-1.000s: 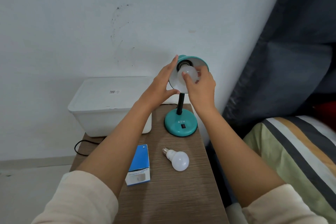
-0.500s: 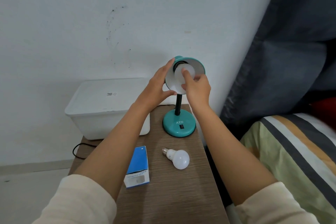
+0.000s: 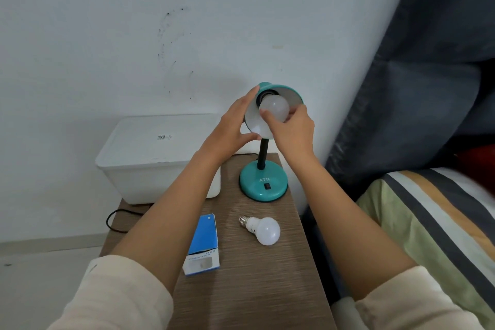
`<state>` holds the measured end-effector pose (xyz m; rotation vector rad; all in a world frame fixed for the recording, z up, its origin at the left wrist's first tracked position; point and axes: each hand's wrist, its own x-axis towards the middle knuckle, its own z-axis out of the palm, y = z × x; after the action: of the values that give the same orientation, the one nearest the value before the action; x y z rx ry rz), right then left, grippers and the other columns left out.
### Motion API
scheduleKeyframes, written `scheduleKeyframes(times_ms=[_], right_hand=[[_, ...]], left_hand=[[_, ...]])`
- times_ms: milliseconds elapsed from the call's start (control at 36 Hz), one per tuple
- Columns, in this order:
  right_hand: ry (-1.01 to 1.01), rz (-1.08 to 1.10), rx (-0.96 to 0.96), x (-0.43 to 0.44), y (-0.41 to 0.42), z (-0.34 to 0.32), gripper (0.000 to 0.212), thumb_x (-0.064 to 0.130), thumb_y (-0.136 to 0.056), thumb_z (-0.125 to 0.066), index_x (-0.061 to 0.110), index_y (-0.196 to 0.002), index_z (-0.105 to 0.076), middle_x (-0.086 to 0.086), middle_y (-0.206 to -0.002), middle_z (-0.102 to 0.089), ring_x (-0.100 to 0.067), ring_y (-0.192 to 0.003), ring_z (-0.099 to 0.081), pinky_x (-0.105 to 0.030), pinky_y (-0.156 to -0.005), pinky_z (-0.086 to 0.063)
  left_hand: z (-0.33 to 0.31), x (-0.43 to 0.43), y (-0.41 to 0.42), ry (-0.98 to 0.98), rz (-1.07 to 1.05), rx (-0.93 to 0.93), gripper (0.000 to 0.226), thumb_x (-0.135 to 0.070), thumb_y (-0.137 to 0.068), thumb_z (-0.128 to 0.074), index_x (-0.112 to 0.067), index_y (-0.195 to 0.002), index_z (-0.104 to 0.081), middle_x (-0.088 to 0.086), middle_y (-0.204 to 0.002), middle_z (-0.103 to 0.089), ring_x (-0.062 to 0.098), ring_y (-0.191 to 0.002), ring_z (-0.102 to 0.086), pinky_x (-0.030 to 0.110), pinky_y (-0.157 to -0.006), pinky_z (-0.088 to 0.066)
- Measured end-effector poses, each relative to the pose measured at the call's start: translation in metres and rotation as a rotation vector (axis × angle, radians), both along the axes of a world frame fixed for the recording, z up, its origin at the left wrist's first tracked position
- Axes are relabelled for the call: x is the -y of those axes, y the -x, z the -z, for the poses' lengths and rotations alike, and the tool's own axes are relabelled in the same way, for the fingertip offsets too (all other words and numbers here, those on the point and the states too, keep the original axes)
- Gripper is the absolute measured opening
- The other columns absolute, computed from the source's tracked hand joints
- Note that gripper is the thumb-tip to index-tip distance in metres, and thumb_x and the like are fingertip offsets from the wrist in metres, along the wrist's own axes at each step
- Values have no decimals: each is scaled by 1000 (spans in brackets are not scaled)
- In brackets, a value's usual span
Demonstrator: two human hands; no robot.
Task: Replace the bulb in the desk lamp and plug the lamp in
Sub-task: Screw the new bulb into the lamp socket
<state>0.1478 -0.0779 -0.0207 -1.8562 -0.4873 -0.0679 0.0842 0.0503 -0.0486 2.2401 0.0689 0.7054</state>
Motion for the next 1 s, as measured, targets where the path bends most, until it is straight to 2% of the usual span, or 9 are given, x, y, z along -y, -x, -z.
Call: scheduleKeyframes(times_ms=[139, 222, 417, 528, 667, 750, 833, 944, 1000], right_hand=[[121, -26, 245, -2, 2, 5, 67, 25, -74, -73, 11, -131, -40, -8, -131, -42, -25, -115, -46, -26, -91, -37], [178, -44, 369, -3, 1, 12, 60, 24, -74, -71, 14, -127, -45, -6, -130, -44, -26, -111, -45, -26, -87, -37], [-182, 28, -182, -11, 6, 2, 47, 41, -76, -71, 13, -107, -49, -5, -108, -58, -20, -101, -58, -14, -68, -41], [-99, -7, -94, -10, 9, 3, 70, 34, -71, -76, 13, -127, -39, -7, -126, -46, -18, -114, -49, -28, -91, -45], [-5, -52, 179, -5, 9, 11, 55, 25, -74, -73, 15, -120, -45, -5, -123, -47, -18, -105, -52, -24, -78, -47], [-81, -38, -119, -8, 6, 6, 45, 42, -75, -72, 15, -102, -48, -3, -105, -58, -19, -98, -60, -19, -72, -47], [-142, -74, -345, -10, 3, 3, 46, 47, -76, -69, 16, -102, -48, -4, -109, -58, -21, -102, -61, -31, -84, -51], [-36, -62, -41, -8, 7, 5, 69, 32, -71, -77, 13, -126, -40, -3, -125, -44, -14, -107, -48, -26, -84, -45], [29, -78, 157, -5, 6, 10, 66, 24, -71, -76, 13, -127, -42, -5, -127, -42, -14, -105, -47, -31, -87, -49]], left_hand=[[-2, 3, 1, -6, 13, 10, 96, -11, -74, -77, -30, -147, -18, -19, -135, -31, -4, -126, -31, 29, -109, -36], [-2, 3, 2, 8, 10, 13, 93, -14, -75, -76, -29, -147, -19, -20, -135, -30, -7, -125, -30, 28, -109, -35], [-2, 3, 1, 7, 2, -2, 98, -9, -73, -77, -33, -147, -17, -15, -132, -33, 0, -125, -34, 30, -108, -38], [-2, 2, 1, -7, 9, 7, 95, -11, -75, -77, -29, -147, -18, -16, -133, -33, -3, -126, -32, 31, -109, -37], [-1, 3, 1, 6, 0, 11, 94, -13, -75, -77, -30, -147, -18, -18, -133, -32, -8, -124, -31, 30, -109, -35], [-1, 1, 0, 9, -1, 3, 96, -11, -74, -78, -31, -147, -18, -14, -134, -34, -5, -123, -33, 28, -108, -37], [-3, 1, 1, -3, 7, 1, 96, -11, -74, -77, -29, -147, -18, -15, -134, -34, -4, -124, -33, 27, -107, -38], [-5, 2, 1, -5, 12, 7, 93, -13, -75, -77, -28, -147, -19, -14, -135, -35, -5, -124, -32, 32, -108, -37], [-5, 2, 1, -1, 13, 9, 92, -14, -76, -76, -27, -147, -20, -15, -135, -34, -5, -125, -31, 32, -108, -37]])
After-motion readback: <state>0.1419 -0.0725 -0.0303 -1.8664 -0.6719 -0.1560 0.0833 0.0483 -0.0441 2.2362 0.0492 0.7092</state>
